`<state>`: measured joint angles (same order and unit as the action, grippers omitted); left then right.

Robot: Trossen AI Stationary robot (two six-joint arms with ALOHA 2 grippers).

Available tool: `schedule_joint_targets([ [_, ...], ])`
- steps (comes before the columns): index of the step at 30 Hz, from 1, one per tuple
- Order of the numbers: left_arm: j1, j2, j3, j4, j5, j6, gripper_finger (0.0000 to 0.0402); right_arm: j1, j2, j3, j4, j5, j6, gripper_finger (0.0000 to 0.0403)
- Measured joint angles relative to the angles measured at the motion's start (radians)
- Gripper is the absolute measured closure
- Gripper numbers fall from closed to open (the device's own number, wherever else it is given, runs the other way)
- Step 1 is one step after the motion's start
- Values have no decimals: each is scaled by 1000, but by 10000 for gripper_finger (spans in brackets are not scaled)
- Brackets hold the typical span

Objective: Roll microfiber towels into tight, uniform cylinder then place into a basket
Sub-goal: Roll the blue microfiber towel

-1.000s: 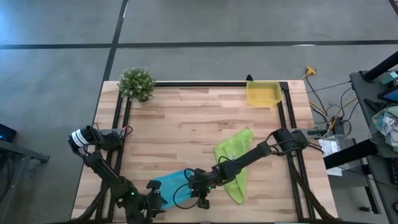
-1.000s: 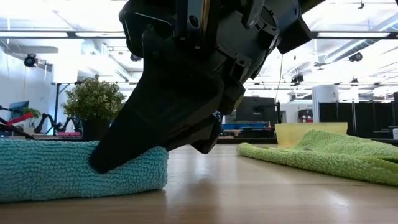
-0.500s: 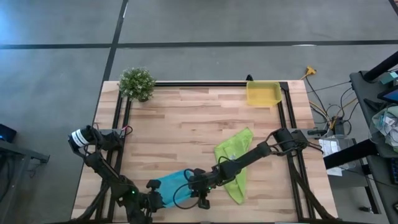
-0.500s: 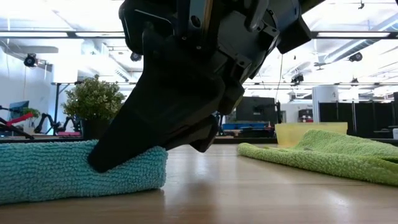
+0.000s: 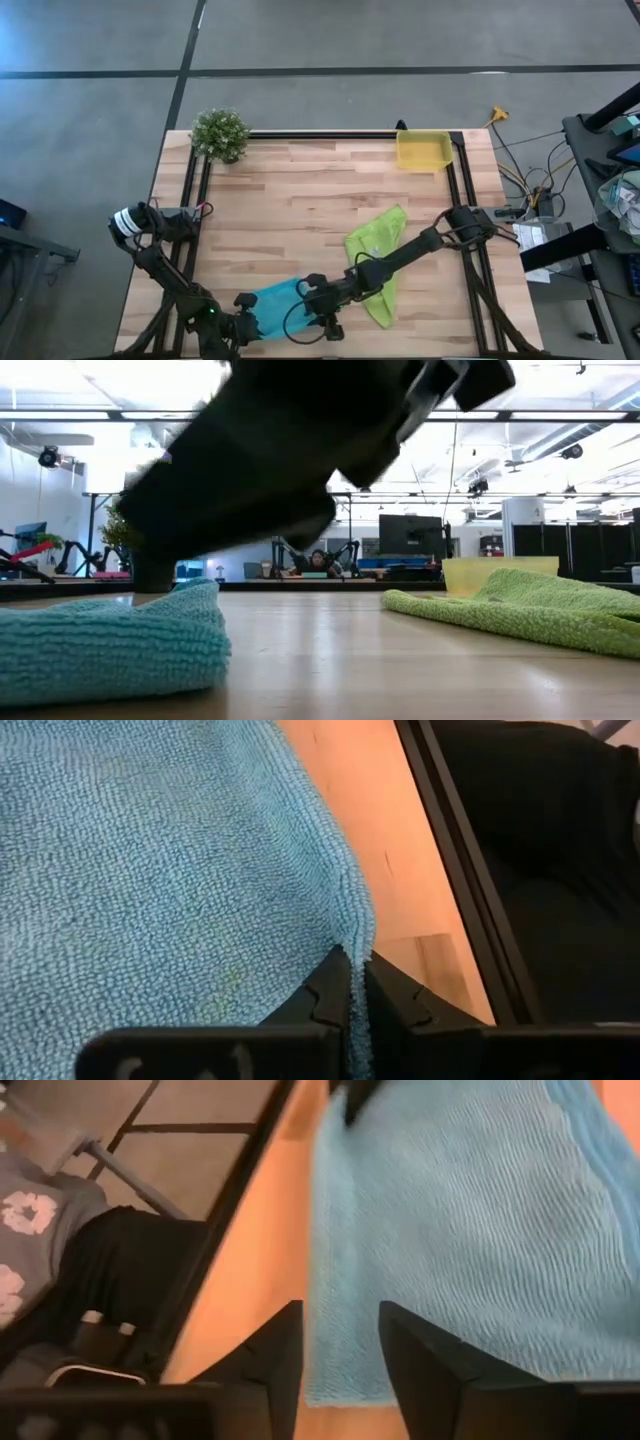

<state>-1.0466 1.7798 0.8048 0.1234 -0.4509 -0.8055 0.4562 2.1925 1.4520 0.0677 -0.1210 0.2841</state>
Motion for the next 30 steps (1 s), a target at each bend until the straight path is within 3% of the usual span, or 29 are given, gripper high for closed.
schedule_joint_targets([
  [4, 0, 0, -10, 22, -3, -1, 401, 34, -4, 37, -5, 81, -101, 244],
  [10, 4, 0, -31, 119, -23, -2, 401, 133, 11, 100, -9, 342, -382, 233],
  [13, 6, 0, -48, 212, -31, -3, 401, 179, 29, 103, -13, 496, -539, 232],
  [17, 6, 0, -104, 389, -68, -21, 401, 211, 54, 98, -25, 612, -702, 233],
  [21, 6, 1, -166, 466, -123, -105, 401, 216, 69, 95, -74, 618, -720, 241],
  [26, 6, 1, -205, 483, -137, -203, 401, 198, 67, 96, -132, 611, -617, 254],
  [30, 4, 1, -224, 551, -159, -219, 402, 168, 67, 95, -157, 486, -598, 261],
])
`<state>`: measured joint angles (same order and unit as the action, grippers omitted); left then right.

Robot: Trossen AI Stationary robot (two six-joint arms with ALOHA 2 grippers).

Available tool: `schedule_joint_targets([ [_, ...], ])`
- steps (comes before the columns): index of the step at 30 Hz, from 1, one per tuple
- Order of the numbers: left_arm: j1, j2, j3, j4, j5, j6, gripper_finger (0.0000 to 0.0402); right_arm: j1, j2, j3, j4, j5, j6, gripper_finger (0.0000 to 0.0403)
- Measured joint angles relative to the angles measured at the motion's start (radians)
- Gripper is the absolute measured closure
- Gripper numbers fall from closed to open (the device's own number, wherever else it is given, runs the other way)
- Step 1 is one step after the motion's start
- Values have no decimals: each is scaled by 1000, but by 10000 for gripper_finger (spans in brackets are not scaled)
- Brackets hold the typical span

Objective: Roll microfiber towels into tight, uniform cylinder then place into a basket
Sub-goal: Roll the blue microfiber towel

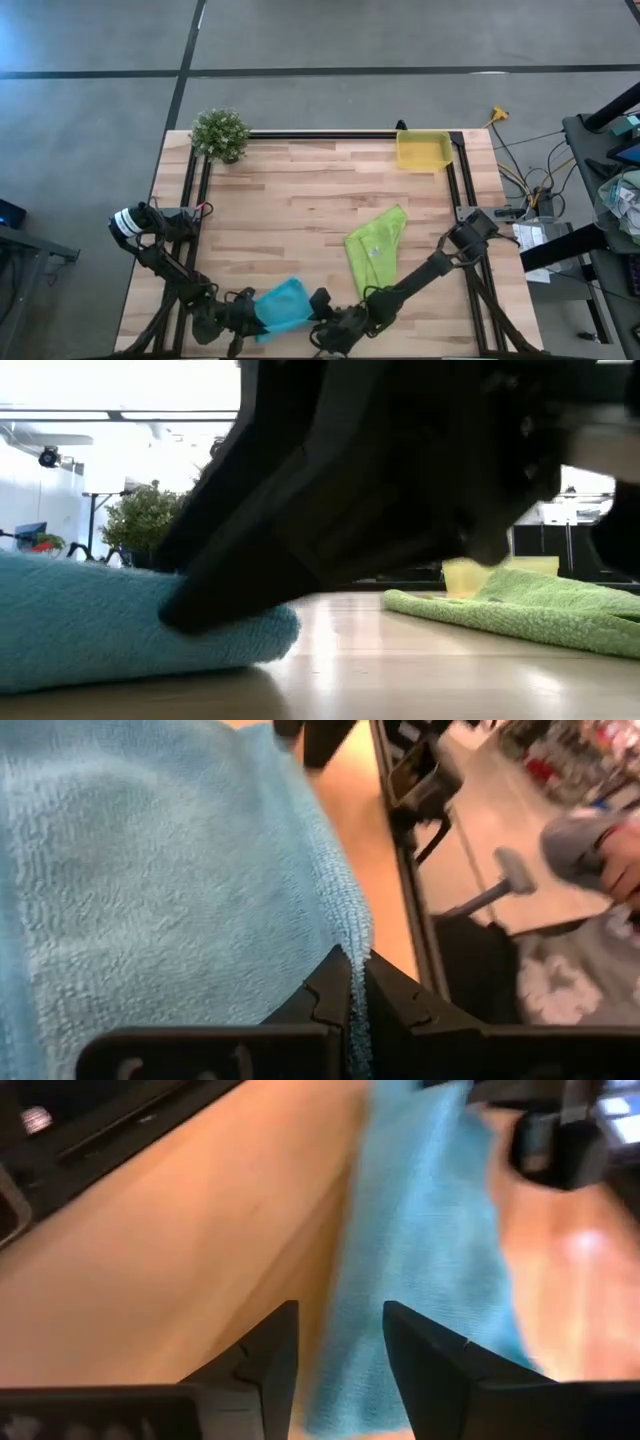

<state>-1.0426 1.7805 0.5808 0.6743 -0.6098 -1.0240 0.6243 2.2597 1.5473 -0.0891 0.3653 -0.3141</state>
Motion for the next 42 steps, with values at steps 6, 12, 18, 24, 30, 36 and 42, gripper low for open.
schedule_joint_targets([
  [6, -13, 0, 10, 10, -9, -11, 402, -47, 1, -4, -3, -59, -8, 269],
  [12, -55, 0, 22, 6, -34, 41, 402, -85, 1, -5, 3, -162, -69, 295],
  [18, -87, 0, 22, -9, -30, 42, 402, -125, 1, -4, 22, -359, -103, 351],
  [24, -93, 0, 23, -85, -25, 36, 402, -154, 1, 36, -5, -450, -101, 391],
  [30, -91, 0, 24, -143, 21, 35, 402, -212, 1, 62, -53, -674, 84, 393],
  [36, -104, 8, 41, -140, 75, 41, 401, -286, 1, 60, 0, -886, 218, 393],
  [42, -133, 11, 59, -145, 73, 92, 401, -315, 2, 56, 27, -890, 306, 394],
])
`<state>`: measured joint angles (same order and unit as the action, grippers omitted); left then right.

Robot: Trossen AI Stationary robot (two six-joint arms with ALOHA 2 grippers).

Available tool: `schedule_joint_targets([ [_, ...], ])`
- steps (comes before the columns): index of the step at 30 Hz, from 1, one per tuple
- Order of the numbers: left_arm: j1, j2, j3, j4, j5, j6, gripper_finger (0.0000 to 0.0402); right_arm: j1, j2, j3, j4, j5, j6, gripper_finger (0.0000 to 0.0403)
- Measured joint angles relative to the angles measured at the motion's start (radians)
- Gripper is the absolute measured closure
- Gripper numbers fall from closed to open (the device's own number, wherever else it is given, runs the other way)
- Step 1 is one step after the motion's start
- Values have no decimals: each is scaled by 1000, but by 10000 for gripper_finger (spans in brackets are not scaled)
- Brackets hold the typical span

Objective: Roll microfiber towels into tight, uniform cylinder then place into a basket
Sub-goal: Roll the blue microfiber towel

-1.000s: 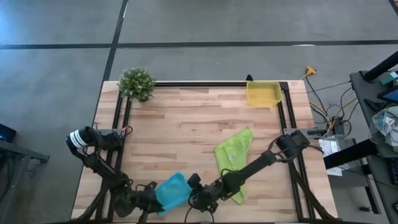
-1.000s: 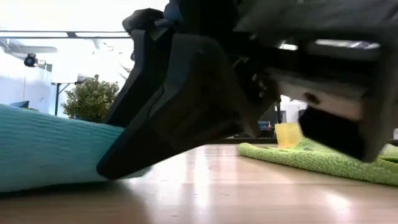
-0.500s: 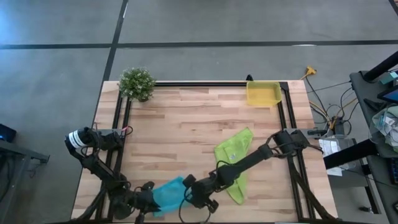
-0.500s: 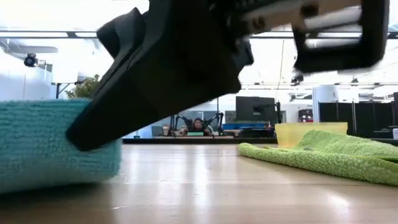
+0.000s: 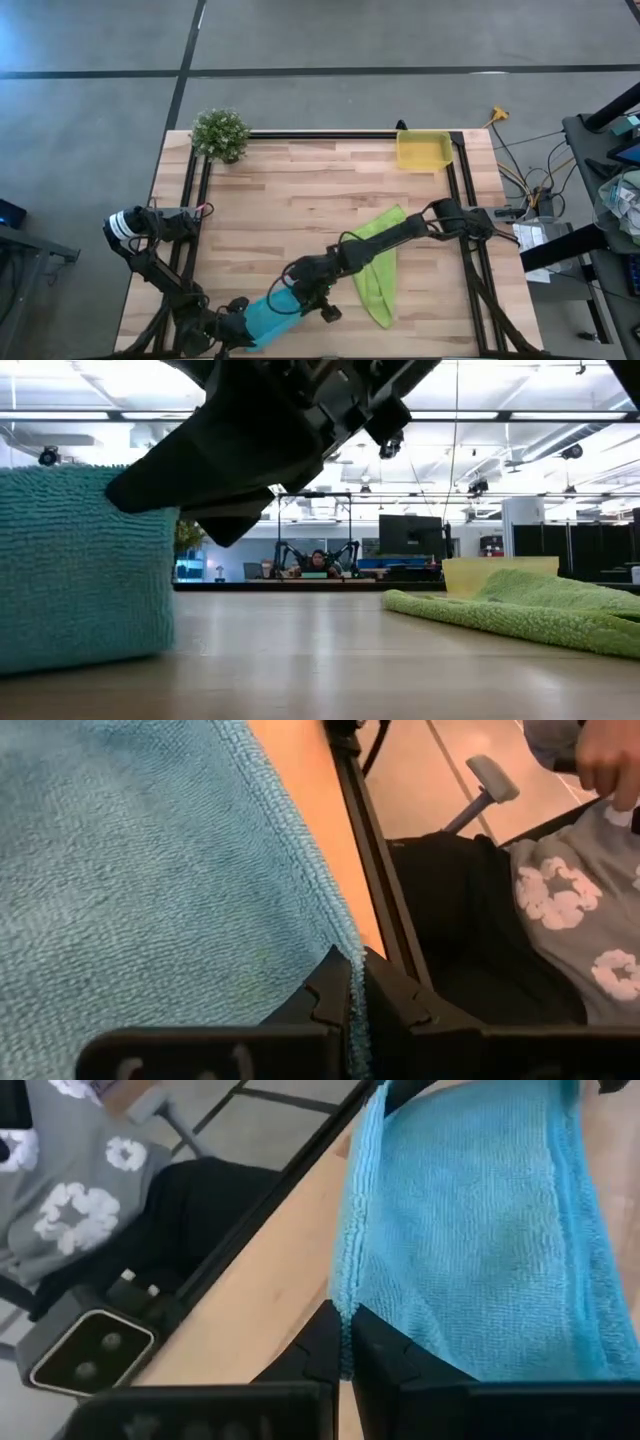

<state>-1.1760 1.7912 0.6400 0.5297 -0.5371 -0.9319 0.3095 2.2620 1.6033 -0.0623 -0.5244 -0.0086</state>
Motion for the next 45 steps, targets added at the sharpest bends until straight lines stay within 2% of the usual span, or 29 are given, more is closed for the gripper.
schedule_joint_targets([
  [5, -4, 0, 7, -3, 18, 23, 401, 28, 0, -1, 8, 21, 33, 394],
  [10, -7, 1, 4, -51, 48, 3, 401, 49, 19, -3, 23, 141, 57, 394],
  [18, -8, 1, 1, -60, 76, -32, 401, 23, 121, 0, 86, 120, 193, 394],
  [24, -9, 0, -5, -71, 92, -33, 401, 15, 144, 1, 116, 121, 252, 394],
  [34, -11, 1, 21, -248, 121, 79, 401, 30, 146, 1, 135, 174, 351, 394],
  [38, -13, 3, 21, -246, 123, 85, 375, 37, 146, 1, 135, 193, 362, 394],
  [45, -14, 3, 32, -252, 139, 194, 295, 37, 145, 1, 136, 223, 454, 394],
])
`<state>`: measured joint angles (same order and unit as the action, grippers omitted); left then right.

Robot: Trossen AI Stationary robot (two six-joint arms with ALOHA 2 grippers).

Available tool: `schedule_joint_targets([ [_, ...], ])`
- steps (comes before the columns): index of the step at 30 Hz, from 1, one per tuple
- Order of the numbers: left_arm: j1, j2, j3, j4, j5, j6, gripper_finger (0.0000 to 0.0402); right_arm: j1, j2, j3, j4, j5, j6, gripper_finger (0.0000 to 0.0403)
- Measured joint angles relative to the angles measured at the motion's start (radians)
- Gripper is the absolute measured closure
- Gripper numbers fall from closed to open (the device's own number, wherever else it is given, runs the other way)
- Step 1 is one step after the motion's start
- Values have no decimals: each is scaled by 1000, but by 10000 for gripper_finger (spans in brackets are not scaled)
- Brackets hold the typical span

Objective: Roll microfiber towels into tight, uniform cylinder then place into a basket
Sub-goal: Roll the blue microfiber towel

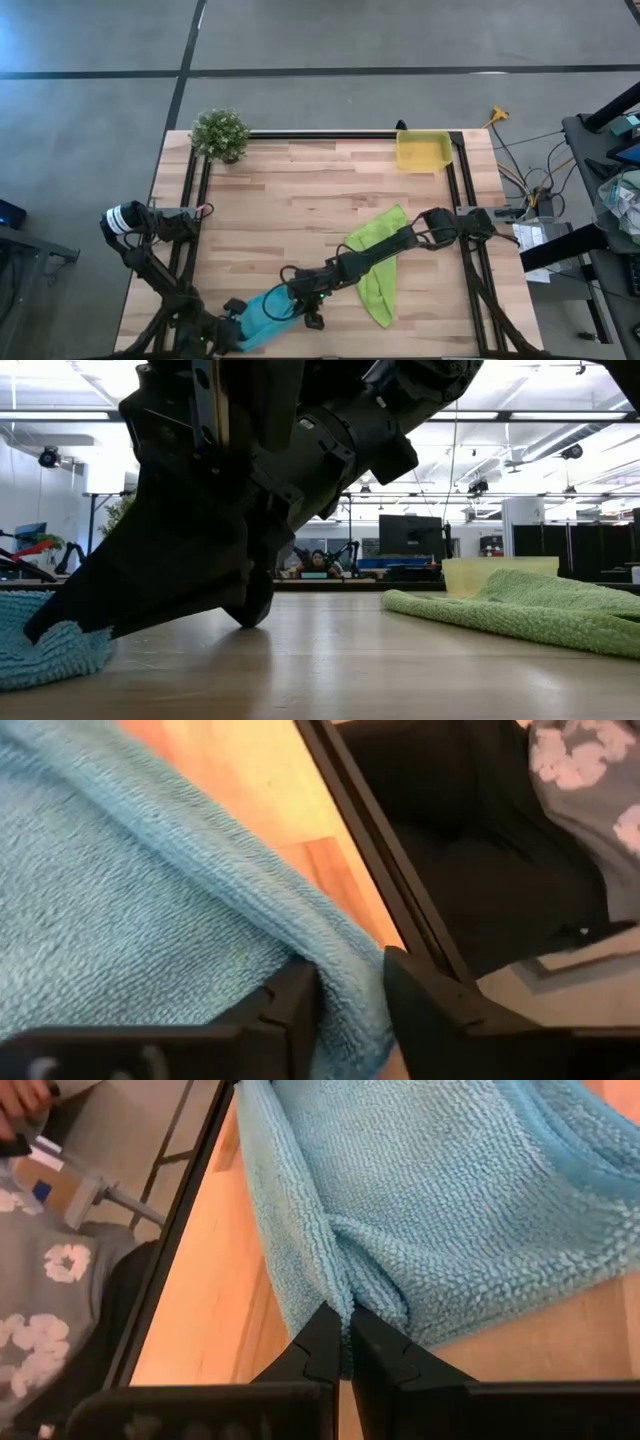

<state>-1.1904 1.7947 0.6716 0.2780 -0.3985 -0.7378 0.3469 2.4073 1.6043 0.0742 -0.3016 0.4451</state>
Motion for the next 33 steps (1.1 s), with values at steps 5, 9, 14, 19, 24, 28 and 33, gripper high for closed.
schedule_joint_targets([
  [5, -1, -27, 5, -26, -16, 68, 261, 4, 0, 0, -2, 3, 13, 394],
  [9, -16, -72, 5, -127, -86, 90, 257, 4, 0, 0, -6, 6, 26, 394],
  [14, -25, -130, 9, -258, -139, 90, 256, 9, 0, 0, -8, 11, 27, 394],
  [19, -24, -171, 17, -316, -136, 89, 256, 12, -1, 0, -10, 13, 34, 394],
  [24, -24, -217, 20, -335, -100, 86, 256, 14, -1, 0, -12, 13, 64, 394],
  [28, -24, -261, 20, -352, -98, 87, 256, 20, -2, 0, -15, 15, 75, 394],
  [33, -24, -314, 21, -405, -100, 74, 256, 26, -2, 0, -24, 19, 78, 394],
])
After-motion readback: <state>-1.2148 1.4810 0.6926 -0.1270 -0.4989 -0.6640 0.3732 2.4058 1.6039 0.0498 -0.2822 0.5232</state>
